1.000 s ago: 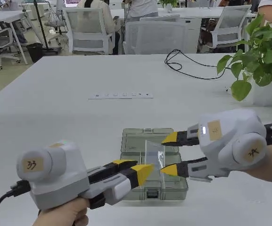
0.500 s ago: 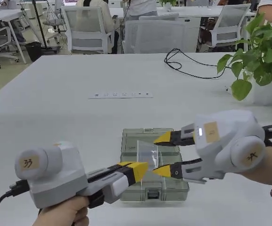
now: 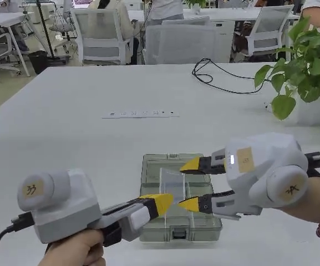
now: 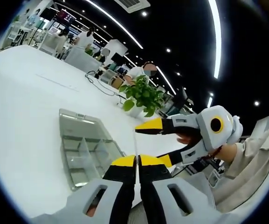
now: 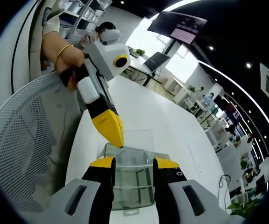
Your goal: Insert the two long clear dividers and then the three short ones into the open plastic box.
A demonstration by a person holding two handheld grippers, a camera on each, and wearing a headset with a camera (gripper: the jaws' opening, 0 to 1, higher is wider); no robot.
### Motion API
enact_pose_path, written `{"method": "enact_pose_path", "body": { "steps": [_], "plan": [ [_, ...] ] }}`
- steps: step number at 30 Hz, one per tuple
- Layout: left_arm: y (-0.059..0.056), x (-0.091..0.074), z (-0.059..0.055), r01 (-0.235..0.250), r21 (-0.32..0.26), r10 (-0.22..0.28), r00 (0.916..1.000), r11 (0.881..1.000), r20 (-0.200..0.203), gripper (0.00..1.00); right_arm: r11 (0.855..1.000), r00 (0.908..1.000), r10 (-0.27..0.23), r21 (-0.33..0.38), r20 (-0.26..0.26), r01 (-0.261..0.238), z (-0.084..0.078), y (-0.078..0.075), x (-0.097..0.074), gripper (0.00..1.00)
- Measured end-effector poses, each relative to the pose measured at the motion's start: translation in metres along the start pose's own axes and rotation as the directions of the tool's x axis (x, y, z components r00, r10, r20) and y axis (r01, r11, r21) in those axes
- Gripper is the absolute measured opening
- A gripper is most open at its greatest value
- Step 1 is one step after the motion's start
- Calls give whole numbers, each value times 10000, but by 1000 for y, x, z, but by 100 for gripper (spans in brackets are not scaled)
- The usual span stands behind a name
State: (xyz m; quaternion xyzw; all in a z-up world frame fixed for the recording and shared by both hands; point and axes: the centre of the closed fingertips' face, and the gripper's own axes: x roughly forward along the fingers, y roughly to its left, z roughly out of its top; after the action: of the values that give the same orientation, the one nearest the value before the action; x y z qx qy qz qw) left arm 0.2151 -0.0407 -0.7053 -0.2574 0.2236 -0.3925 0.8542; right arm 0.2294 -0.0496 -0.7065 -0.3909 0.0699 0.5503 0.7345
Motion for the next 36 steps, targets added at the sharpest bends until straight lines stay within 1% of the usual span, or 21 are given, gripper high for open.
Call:
{"method": "enact_pose_path", "body": {
  "steps": [4, 5, 8, 10, 11, 15, 16, 17, 19, 21, 23, 26, 27, 28, 29, 30, 31, 32, 34, 35, 36],
  "plan": [
    [1, 2, 2, -122, 197, 122, 9999, 9997, 22, 0, 9997, 9999, -144, 222, 61, 143, 0, -3, 0, 34],
    [3, 2, 0, -209, 557, 218, 9996, 9982, -150, 0, 9995, 9997, -212, 253, 97, 210, 0, -4, 0, 33],
    [2, 3, 1, -199, 647, 207, 9997, 9977, -121, 0, 9993, 9999, -125, 355, 108, 121, 0, -4, 0, 34],
    [5, 4, 1, -298, 987, 315, 9994, 9947, -163, 0, 9991, 9999, -96, 402, 122, 92, -1, -4, -1, 34],
    [7, 4, 0, -379, 1306, 413, 9989, 9907, -237, 0, 9989, 9999, -98, 459, 129, 92, -1, -4, -1, 33],
    [10, 3, -1, -509, 1984, 608, 9972, 9788, -440, 0, 9956, 9995, -12, 941, 331, -19, 0, -5, -3, 33],
    [11, 3, -2, -529, 2268, 664, 9964, 9725, -526, 0, 9950, 9993, 1, 1001, 368, -38, 0, -5, -3, 33],
    [11, 3, -3, -532, 2348, 681, 9961, 9706, -558, 0, 9931, 9990, 51, 1166, 446, -103, 1, -6, -3, 33],
    [12, 2, -4, -540, 2716, 761, 9945, 9609, -717, 0, 9906, 9984, 160, 1350, 545, -233, 2, -5, -3, 33],
    [13, 2, -6, -508, 3197, 832, 9926, 9462, -888, 0, 9872, 9974, 184, 1567, 696, -292, 4, -6, -4, 32],
    [12, 1, -8, -370, 3639, 814, 9909, 9307, -1076, 0, 9819, 9951, 429, 1804, 886, -584, 7, -4, -4, 32],
    [11, -2, -11, -119, 4372, 828, 9862, 8993, -1433, 0, 9770, 9917, 747, 1916, 1047, -938, 8, -1, -5, 31],
    [12, -3, -12, -102, 4653, 939, 9831, 8851, -1571, 0, 9759, 9908, 792, 1944, 1095, -995, 8, -1, -6, 31],
    [12, -4, -13, -55, 4748, 949, 9818, 8801, -1645, 0, 9738, 9896, 860, 2003, 1155, -1080, 9, -1, -6, 31],
    [11, -4, -14, 112, 4950, 885, 9801, 8688, -1776, 0, 9712, 9885, 915, 2083, 1207, -1153, 8, -1, -7, 30],
    [11, -5, -14, 172, 5037, 865, 9795, 8637, -1818, 0, 9699, 9877, 977, 2107, 1219, -1220, 8, 0, -7, 30],
    [10, -5, -16, 350, 5222, 792, 9776, 8521, -1948, 0, 9680, 9866, 1089, 2127, 1216, -1330, 7, 1, -7, 30],
    [9, -5, -16, 402, 5227, 762, 9770, 8516, -1994, 0, 9659, 9849, 1256, 2117, 1191, -1487, 6, 3, -7, 29],
    [6, -6, -20, 726, 5547, 663, 9718, 8289, -2263, 0, 9616, 9806, 1534, 2103, 1220, -1765, 4, 7, -9, 29],
    [6, -7, -21, 826, 5722, 702, 9683, 8159, -2398, 0, 9547, 9761, 1778, 2188, 1249, -2019, 3, 11, -10, 29],
    [5, -7, -24, 991, 5849, 680, 9640, 8051, -2569, 0, 9526, 9741, 1846, 2201, 1304, -2100, 3, 12, -10, 28]
  ]
}}
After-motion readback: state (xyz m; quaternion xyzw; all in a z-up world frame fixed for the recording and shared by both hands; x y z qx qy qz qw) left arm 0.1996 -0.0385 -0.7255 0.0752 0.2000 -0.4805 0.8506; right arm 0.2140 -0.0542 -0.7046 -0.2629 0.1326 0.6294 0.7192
